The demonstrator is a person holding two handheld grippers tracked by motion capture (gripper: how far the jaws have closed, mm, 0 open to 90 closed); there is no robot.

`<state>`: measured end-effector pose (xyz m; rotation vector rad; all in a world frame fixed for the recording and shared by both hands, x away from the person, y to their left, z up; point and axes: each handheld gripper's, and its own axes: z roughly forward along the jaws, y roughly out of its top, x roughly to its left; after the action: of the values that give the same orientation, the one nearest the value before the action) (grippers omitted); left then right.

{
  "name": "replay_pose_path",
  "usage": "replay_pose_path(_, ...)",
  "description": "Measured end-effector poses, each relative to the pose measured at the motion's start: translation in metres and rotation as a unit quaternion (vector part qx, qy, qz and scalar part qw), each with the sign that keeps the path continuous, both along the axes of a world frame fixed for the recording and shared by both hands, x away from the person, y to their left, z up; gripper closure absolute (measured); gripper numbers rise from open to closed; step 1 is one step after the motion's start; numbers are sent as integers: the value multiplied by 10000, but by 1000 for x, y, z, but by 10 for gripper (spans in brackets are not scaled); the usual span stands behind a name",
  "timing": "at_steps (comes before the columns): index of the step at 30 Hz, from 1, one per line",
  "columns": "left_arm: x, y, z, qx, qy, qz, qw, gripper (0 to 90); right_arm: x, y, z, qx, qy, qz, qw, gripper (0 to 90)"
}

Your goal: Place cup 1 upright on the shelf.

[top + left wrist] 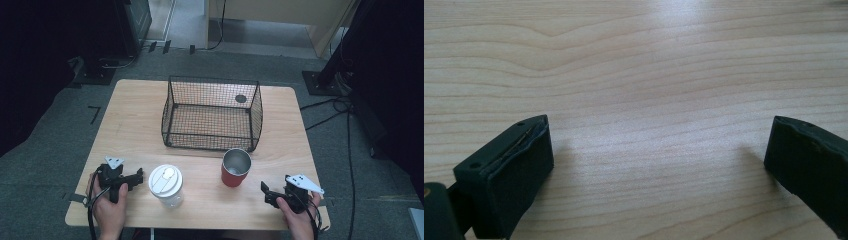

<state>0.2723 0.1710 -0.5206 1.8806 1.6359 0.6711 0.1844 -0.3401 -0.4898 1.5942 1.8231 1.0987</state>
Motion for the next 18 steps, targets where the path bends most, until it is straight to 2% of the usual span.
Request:
replay_pose_path(1,0,0,0,0,-1,0,10000,0,-2,7,0,-173,-84,-128,9997,48)
replay_pose_path(3,0,0,0,0,1,0,10000,0,-2,10,1,-179,-98,-113,9997,48)
replay_pose_path(5,0,0,0,1,1,-1,10000,0,-2,15,2,-85,-110,-14,9999,41)
replay_pose_path(14,0,0,0,-1,-1,1,10000,0,0,34,5,13,-162,299,9994,38)
replay_pose_path(18,0,0,0,-1,0,0,10000,0,0,45,7,60,-232,612,9978,38)
